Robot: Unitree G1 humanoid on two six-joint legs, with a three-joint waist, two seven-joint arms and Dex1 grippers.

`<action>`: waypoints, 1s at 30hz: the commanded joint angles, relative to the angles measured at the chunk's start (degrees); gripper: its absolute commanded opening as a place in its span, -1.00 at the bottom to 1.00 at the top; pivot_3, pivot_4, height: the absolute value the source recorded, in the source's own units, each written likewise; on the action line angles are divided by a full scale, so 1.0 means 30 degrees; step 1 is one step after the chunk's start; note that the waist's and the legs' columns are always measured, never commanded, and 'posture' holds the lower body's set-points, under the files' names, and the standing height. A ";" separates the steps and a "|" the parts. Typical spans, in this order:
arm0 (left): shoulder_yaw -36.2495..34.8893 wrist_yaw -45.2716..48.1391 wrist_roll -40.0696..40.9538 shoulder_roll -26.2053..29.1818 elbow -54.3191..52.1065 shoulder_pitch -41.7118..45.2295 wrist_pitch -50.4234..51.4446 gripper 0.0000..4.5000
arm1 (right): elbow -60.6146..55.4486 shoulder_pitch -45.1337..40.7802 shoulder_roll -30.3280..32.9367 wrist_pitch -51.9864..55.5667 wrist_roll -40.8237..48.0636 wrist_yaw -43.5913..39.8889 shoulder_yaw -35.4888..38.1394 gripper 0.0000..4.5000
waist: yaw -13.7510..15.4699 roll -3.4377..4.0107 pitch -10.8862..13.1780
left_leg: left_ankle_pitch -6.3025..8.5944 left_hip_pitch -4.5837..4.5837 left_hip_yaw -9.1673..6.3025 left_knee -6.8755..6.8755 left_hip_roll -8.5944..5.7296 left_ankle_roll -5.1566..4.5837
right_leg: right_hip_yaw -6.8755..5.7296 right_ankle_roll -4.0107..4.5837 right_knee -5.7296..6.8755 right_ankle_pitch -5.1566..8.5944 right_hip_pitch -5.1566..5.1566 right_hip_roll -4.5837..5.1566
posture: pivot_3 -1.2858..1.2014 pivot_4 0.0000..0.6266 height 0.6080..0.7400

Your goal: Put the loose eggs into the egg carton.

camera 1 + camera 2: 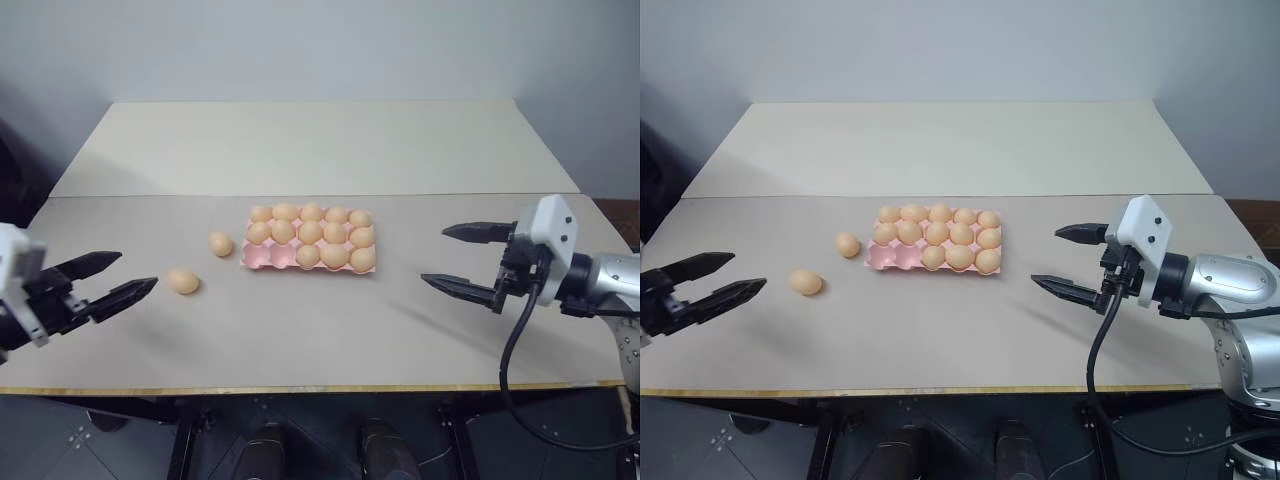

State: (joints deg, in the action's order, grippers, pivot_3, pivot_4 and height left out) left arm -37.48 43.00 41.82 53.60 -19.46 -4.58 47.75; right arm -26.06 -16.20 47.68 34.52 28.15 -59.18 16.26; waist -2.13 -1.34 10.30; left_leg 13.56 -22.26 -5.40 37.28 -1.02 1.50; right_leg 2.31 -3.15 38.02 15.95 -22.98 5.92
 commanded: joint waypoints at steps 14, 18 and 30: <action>0.6883 -0.8267 -0.4159 -0.3732 0.1701 0.5422 0.2899 1.00 | -0.0649 -0.0683 0.0618 -0.2066 -0.0010 0.0769 -0.0614 0.98 | 0.0015 -0.0027 -0.0011 | -0.0001 -0.0026 0.0001 0.0004 -0.0011 0.0002 | 0.0006 0.0001 0.0009 -0.0004 -0.0029 0.0004 | 0.03 -0.52 1.00; 0.7597 -0.8327 -0.4879 -0.4351 0.3022 0.6153 0.2404 0.83 | -0.0641 -0.0711 0.0661 -0.2082 0.0111 0.0992 -0.0444 1.00 | 0.0044 -0.0029 -0.0012 | -0.0001 -0.0025 0.0001 0.0009 -0.0013 0.0001 | 0.0005 0.0001 0.0014 -0.0004 -0.0027 0.0004 | 0.03 -0.52 1.00; 0.7846 -0.6302 -0.5534 -0.4001 0.3100 0.6426 0.0700 0.09 | -0.0997 -0.0522 0.0730 -0.2026 0.0345 0.1353 -0.0233 1.00 | 0.0052 -0.0032 -0.0014 | -0.0002 -0.0029 0.0001 0.0013 -0.0015 0.0002 | 0.0004 0.0001 0.0014 -0.0004 -0.0028 0.0008 | 0.03 -0.52 1.00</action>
State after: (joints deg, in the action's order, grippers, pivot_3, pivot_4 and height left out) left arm -12.36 22.36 25.35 40.17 -7.77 14.81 52.27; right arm -27.02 -17.66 49.06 29.87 28.23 -55.80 13.36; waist -1.97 -1.44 10.26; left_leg 13.56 -22.36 -5.39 37.31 -1.06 1.51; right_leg 2.32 -3.15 38.06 15.94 -23.06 5.94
